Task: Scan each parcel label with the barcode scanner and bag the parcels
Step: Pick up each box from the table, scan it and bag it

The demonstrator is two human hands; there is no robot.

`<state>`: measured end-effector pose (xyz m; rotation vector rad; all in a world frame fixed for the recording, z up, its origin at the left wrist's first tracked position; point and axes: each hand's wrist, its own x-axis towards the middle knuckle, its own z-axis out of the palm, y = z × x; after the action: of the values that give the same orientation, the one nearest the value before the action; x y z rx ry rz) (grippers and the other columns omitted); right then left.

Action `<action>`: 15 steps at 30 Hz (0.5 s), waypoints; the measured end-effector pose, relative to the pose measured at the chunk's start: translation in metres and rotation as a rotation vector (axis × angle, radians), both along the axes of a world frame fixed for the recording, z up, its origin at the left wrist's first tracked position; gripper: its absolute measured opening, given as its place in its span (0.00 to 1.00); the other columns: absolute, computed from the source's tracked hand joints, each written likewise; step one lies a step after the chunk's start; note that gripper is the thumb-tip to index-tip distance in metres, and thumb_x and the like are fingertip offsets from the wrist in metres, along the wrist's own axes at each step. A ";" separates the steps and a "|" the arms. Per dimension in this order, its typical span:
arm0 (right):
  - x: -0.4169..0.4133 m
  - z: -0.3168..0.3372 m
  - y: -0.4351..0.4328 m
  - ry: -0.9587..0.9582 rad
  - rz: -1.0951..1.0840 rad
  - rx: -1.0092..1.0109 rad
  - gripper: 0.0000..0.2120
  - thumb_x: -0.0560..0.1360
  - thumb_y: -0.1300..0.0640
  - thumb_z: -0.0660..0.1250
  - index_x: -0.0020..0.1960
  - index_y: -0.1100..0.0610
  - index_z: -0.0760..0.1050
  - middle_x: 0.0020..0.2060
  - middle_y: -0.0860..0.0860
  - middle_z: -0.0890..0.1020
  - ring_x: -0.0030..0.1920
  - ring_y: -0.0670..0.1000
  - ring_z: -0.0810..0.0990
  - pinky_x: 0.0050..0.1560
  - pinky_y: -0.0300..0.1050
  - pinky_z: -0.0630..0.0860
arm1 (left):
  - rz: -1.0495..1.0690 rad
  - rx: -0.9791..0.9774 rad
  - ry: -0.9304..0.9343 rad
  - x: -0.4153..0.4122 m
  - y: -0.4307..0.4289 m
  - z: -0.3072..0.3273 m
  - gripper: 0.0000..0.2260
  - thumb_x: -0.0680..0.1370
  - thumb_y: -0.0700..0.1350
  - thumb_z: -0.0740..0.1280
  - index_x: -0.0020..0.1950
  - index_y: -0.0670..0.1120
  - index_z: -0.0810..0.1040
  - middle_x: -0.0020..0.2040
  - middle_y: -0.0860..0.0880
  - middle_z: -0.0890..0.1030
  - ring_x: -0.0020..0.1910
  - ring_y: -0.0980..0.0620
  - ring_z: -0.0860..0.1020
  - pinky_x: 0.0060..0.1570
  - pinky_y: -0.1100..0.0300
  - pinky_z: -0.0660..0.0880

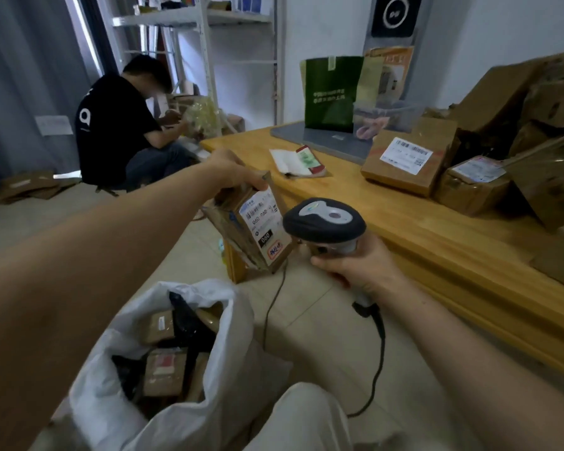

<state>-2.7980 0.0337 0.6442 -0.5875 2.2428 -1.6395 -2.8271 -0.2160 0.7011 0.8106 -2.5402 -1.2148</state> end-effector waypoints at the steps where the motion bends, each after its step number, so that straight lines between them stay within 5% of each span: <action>1: 0.000 -0.007 -0.005 -0.027 0.015 0.012 0.17 0.70 0.66 0.73 0.47 0.48 0.72 0.33 0.48 0.77 0.26 0.42 0.75 0.25 0.36 0.73 | 0.024 -0.048 -0.034 0.010 -0.010 -0.013 0.28 0.63 0.50 0.81 0.58 0.43 0.76 0.55 0.45 0.77 0.51 0.47 0.76 0.47 0.53 0.75; 5: 0.005 -0.035 -0.029 -0.109 0.069 0.097 0.14 0.70 0.65 0.74 0.53 0.56 0.75 0.31 0.51 0.78 0.22 0.41 0.74 0.24 0.36 0.71 | 0.148 -0.178 -0.209 0.056 -0.052 -0.073 0.23 0.64 0.50 0.79 0.54 0.44 0.77 0.48 0.45 0.79 0.41 0.49 0.77 0.34 0.56 0.73; 9: 0.014 -0.055 -0.055 -0.151 0.122 0.138 0.11 0.70 0.66 0.73 0.50 0.58 0.75 0.30 0.53 0.77 0.22 0.42 0.72 0.23 0.36 0.70 | 0.155 -0.210 -0.382 0.096 -0.086 -0.129 0.23 0.69 0.49 0.76 0.60 0.44 0.75 0.50 0.45 0.78 0.44 0.48 0.77 0.42 0.55 0.75; 11: 0.016 -0.063 -0.064 -0.158 0.139 0.169 0.09 0.70 0.64 0.73 0.48 0.57 0.76 0.29 0.52 0.77 0.23 0.44 0.73 0.25 0.37 0.70 | 0.115 -0.266 -0.472 0.111 -0.097 -0.150 0.19 0.68 0.51 0.76 0.54 0.46 0.77 0.50 0.46 0.79 0.46 0.47 0.77 0.51 0.51 0.75; 15: 0.016 -0.076 -0.076 -0.192 0.120 0.198 0.10 0.70 0.63 0.74 0.48 0.58 0.77 0.29 0.53 0.77 0.25 0.47 0.73 0.26 0.39 0.71 | -0.059 -0.318 -0.573 0.129 -0.108 -0.185 0.14 0.64 0.49 0.78 0.46 0.47 0.82 0.45 0.47 0.81 0.41 0.49 0.78 0.39 0.59 0.73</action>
<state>-2.7817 -0.0424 0.5686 -0.4821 2.1526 -1.3362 -2.6985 -0.3244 0.5159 1.1342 -3.1082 -0.6137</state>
